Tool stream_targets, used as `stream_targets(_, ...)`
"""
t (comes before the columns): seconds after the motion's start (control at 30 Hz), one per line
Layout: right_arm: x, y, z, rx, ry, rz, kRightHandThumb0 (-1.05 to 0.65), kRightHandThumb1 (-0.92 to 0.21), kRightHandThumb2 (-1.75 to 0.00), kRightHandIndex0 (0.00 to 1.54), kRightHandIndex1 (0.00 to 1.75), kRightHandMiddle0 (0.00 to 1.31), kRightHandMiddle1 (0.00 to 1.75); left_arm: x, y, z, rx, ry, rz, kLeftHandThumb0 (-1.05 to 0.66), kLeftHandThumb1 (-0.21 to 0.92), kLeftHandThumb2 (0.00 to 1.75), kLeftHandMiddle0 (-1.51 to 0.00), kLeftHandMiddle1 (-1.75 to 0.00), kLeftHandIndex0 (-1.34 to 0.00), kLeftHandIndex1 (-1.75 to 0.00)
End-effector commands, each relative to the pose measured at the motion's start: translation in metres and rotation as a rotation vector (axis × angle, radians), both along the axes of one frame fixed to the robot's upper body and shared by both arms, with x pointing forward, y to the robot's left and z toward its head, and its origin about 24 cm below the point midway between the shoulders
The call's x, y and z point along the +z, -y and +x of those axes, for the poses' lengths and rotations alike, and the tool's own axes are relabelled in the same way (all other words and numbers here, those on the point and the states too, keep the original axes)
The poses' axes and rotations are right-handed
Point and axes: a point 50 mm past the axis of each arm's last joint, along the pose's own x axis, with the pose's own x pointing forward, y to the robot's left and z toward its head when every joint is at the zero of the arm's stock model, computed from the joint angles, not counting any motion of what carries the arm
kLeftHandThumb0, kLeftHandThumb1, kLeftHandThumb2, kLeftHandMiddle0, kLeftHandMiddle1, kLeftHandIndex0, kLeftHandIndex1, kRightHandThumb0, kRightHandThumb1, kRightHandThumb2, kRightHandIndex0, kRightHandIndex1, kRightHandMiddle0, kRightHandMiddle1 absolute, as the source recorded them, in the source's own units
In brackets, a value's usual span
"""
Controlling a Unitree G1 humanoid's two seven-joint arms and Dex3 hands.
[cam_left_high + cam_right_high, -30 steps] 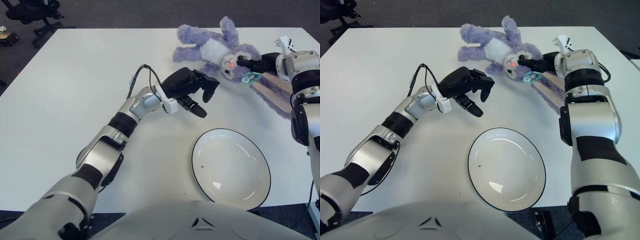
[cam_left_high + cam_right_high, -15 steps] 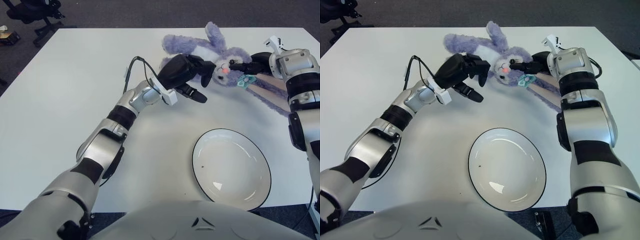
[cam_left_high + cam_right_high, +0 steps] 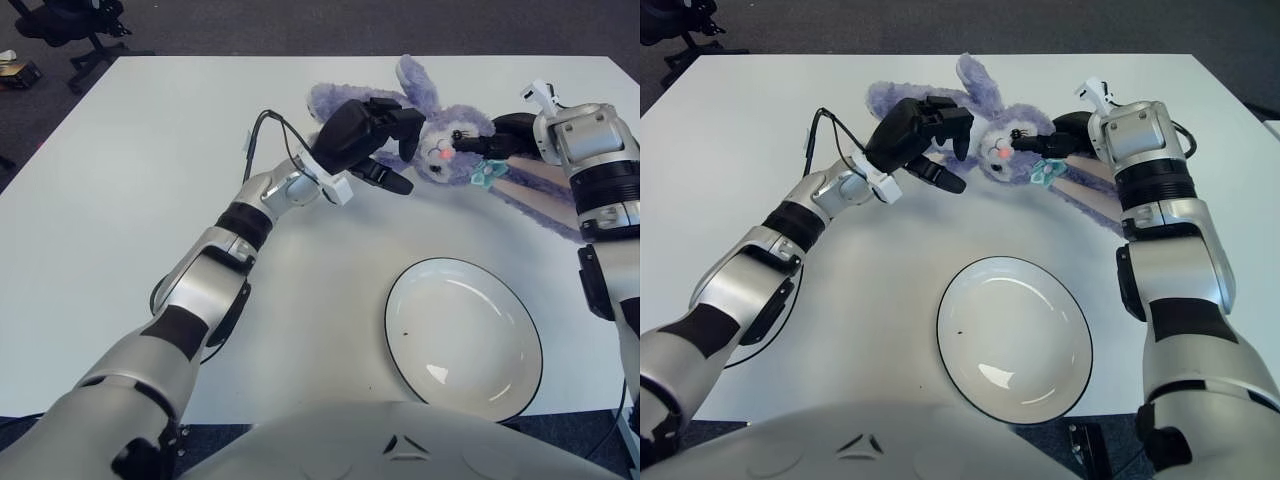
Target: Put the doll into the plate.
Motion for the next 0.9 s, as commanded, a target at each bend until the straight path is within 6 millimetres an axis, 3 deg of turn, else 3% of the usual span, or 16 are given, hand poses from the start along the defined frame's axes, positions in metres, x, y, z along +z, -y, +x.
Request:
stream_targets(0.0, 0.009, -0.003, -0.005, 0.033, 0.013, -0.003, -0.28, -0.92, -0.12, 1.1, 1.75, 0.7, 1.75, 0.009, -0.011, 0.014, 0.119, 0.037, 0.03, -0.26, 0.92, 0.16, -0.93, -1.75, -0.69, -1.75)
stream_targets(0.27, 0.011, -0.004, -0.008, 0.043, 0.011, -0.009, -0.27, -0.92, -0.12, 1.09, 1.75, 0.69, 1.75, 0.011, -0.015, 0.019, 0.169, 0.065, 0.033, -0.26, 0.92, 0.14, -0.94, -1.75, -0.73, -1.75)
stream_targets(0.33, 0.013, -0.006, -0.011, 0.156, 0.023, -0.033, -0.29, -0.92, -0.13, 1.09, 1.75, 0.65, 1.75, 0.015, -0.019, 0.024, 0.211, 0.077, 0.022, -0.27, 0.92, 0.13, -0.94, -1.75, -0.75, -1.75)
stream_targets(0.43, 0.014, -0.006, -0.013, 0.252, 0.035, -0.058, -0.35, -0.92, -0.15, 1.09, 1.75, 0.61, 1.48, 0.017, -0.022, 0.026, 0.234, 0.083, 0.015, -0.31, 0.92, 0.14, -0.95, -1.75, -0.78, -1.75)
stream_targets(0.53, 0.014, -0.006, -0.014, 0.281, 0.04, -0.069, -0.36, -0.92, -0.15, 1.11, 1.75, 0.6, 1.38, 0.018, -0.022, 0.027, 0.247, 0.089, 0.013, -0.32, 0.92, 0.15, -0.96, -1.75, -0.79, -1.75)
stream_targets(0.87, 0.014, -0.009, -0.016, 0.359, 0.028, -0.096, -0.37, -0.92, -0.13, 1.1, 1.75, 0.62, 1.3, 0.019, -0.023, 0.029, 0.278, 0.119, 0.014, -0.36, 0.92, 0.17, -0.98, -1.75, -0.82, -1.75)
